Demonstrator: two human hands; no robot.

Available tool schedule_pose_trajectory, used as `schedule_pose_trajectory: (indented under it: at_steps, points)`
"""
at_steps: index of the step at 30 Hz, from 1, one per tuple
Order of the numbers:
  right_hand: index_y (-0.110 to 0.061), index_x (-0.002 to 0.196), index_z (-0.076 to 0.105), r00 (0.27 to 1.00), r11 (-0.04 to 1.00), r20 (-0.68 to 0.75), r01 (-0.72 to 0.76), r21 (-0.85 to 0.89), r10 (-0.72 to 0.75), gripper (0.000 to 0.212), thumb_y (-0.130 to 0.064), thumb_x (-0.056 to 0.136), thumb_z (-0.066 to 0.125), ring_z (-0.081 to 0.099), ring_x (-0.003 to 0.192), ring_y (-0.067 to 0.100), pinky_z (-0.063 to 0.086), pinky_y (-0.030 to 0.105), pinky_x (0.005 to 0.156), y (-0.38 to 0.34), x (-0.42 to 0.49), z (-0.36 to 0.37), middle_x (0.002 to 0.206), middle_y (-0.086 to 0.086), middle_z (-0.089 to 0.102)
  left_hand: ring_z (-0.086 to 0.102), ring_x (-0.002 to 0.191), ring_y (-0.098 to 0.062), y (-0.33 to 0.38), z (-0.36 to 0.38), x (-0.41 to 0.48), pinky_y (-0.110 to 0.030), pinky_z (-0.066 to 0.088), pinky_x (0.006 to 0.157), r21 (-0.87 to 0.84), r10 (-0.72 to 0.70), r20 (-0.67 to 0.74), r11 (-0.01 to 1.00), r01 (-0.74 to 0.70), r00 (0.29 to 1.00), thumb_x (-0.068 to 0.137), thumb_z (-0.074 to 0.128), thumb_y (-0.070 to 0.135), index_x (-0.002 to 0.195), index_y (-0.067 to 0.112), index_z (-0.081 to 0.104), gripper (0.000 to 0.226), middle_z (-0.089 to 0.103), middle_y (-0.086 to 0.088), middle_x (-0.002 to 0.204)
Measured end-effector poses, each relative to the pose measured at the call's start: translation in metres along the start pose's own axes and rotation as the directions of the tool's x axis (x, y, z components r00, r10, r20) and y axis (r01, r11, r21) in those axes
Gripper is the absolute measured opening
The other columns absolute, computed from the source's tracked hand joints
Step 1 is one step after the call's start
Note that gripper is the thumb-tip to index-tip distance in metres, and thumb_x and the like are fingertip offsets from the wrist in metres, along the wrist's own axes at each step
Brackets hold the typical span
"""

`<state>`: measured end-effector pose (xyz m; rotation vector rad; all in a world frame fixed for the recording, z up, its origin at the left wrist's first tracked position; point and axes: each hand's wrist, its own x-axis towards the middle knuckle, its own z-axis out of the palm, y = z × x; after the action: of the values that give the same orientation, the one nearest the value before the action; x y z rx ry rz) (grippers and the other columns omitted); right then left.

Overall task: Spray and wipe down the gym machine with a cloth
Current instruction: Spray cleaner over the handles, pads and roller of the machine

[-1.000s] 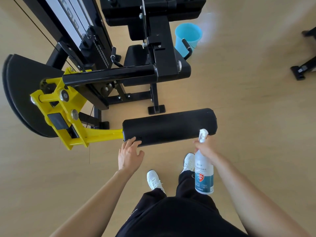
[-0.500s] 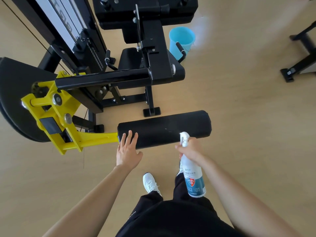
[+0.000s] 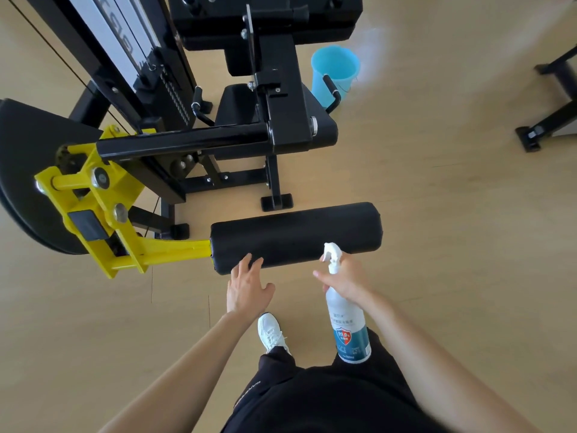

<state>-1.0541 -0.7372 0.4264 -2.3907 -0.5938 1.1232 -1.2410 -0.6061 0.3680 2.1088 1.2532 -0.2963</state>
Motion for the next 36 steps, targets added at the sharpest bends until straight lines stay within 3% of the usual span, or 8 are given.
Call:
schedule_pose_trajectory:
  at_steps: [4, 9, 16, 21, 25, 29, 33, 36]
  points:
    - [-0.018, 0.081, 0.057, 0.992, 0.99, -0.067, -0.102, 0.097, 0.109, 0.027, -0.037, 0.091, 0.074, 0.071, 0.059, 0.014, 0.058, 0.029, 0.067, 0.043, 0.016, -0.034, 0.063, 0.001, 0.072, 0.03, 0.147, -0.019, 0.048, 0.02, -0.007, -0.034, 0.037, 0.11, -0.098, 0.066, 0.059, 0.993, -0.06, 0.996, 0.094, 0.059, 0.029, 0.152, 0.026, 0.046, 0.059, 0.035, 0.006, 0.161]
    - [-0.014, 0.081, 0.058, 0.984, 0.971, -0.089, -0.135, 0.197, 0.155, 0.026, -0.032, 0.093, 0.071, 0.067, 0.06, 0.014, 0.054, 0.028, 0.067, 0.095, 0.036, -0.092, 0.064, 0.004, 0.073, 0.048, 0.136, -0.015, 0.132, 0.056, -0.005, -0.031, 0.045, 0.106, -0.184, 0.131, 0.139, 0.977, -0.104, 0.982, 0.095, 0.06, 0.031, 0.141, 0.028, 0.057, 0.047, 0.053, 0.009, 0.147]
    - [-0.038, 0.085, 0.058, 0.979, 0.9, -0.199, 0.123, 0.419, -0.041, 0.023, -0.037, 0.081, 0.08, 0.071, 0.058, 0.014, 0.058, 0.045, 0.08, 0.168, 0.061, -0.204, 0.068, 0.0, 0.072, 0.061, 0.118, -0.005, 0.291, 0.111, 0.009, -0.028, 0.049, 0.102, -0.364, 0.171, 0.33, 0.93, -0.042, 0.929, 0.094, 0.067, 0.035, 0.132, 0.03, 0.065, 0.038, 0.067, 0.012, 0.128]
    - [-0.05, 0.087, 0.061, 0.963, 0.755, -0.268, 0.195, 0.626, -0.027, 0.022, -0.055, 0.071, 0.076, 0.074, 0.065, 0.026, 0.058, 0.053, 0.082, 0.18, 0.073, -0.294, 0.066, -0.005, 0.071, 0.066, 0.113, -0.005, 0.386, 0.127, 0.02, -0.03, 0.052, 0.1, -0.472, 0.272, 0.409, 0.88, -0.053, 0.871, 0.089, 0.064, 0.045, 0.132, 0.027, 0.065, 0.047, 0.071, 0.011, 0.122]
    - [-0.037, 0.101, 0.061, 0.933, 0.617, -0.359, 0.294, 0.73, -0.019, 0.017, -0.031, 0.094, 0.075, 0.075, 0.069, 0.021, 0.056, 0.045, 0.085, 0.177, 0.085, -0.344, 0.07, -0.014, 0.068, 0.068, 0.11, -0.01, 0.432, 0.125, 0.037, -0.031, 0.055, 0.098, -0.517, 0.343, 0.434, 0.852, -0.082, 0.833, 0.076, 0.071, 0.049, 0.133, 0.032, 0.059, 0.061, 0.07, 0.008, 0.118]
    - [-0.03, 0.105, 0.062, 0.93, 0.51, -0.363, 0.286, 0.811, 0.057, 0.013, -0.03, 0.096, 0.072, 0.076, 0.075, 0.024, 0.056, 0.042, 0.086, 0.175, 0.113, -0.377, 0.072, -0.012, 0.067, 0.068, 0.105, -0.009, 0.461, 0.121, 0.074, -0.039, 0.058, 0.096, -0.453, 0.363, 0.396, 0.876, -0.165, 0.843, 0.073, 0.079, 0.047, 0.129, 0.044, 0.057, 0.06, 0.069, 0.014, 0.114]
    - [-0.024, 0.112, 0.062, 0.946, 0.494, -0.311, 0.228, 0.839, 0.092, 0.019, -0.031, 0.097, 0.071, 0.076, 0.089, 0.029, 0.055, 0.039, 0.088, 0.172, 0.15, -0.409, 0.079, 0.009, 0.072, 0.068, 0.099, -0.008, 0.488, 0.116, 0.121, -0.036, 0.057, 0.092, -0.429, 0.369, 0.373, 0.882, -0.194, 0.851, 0.069, 0.084, 0.046, 0.119, 0.039, 0.065, 0.054, 0.071, 0.012, 0.108]
    - [-0.021, 0.115, 0.067, 0.975, 0.504, -0.184, 0.099, 0.858, 0.122, 0.018, -0.029, 0.098, 0.068, 0.069, 0.086, 0.02, 0.051, 0.033, 0.077, 0.17, 0.191, -0.438, 0.088, 0.007, 0.07, 0.068, 0.098, -0.008, 0.506, 0.111, 0.167, -0.031, 0.058, 0.091, -0.403, 0.35, 0.372, 0.895, -0.19, 0.86, 0.061, 0.086, 0.048, 0.12, 0.038, 0.066, 0.063, 0.071, 0.015, 0.107]
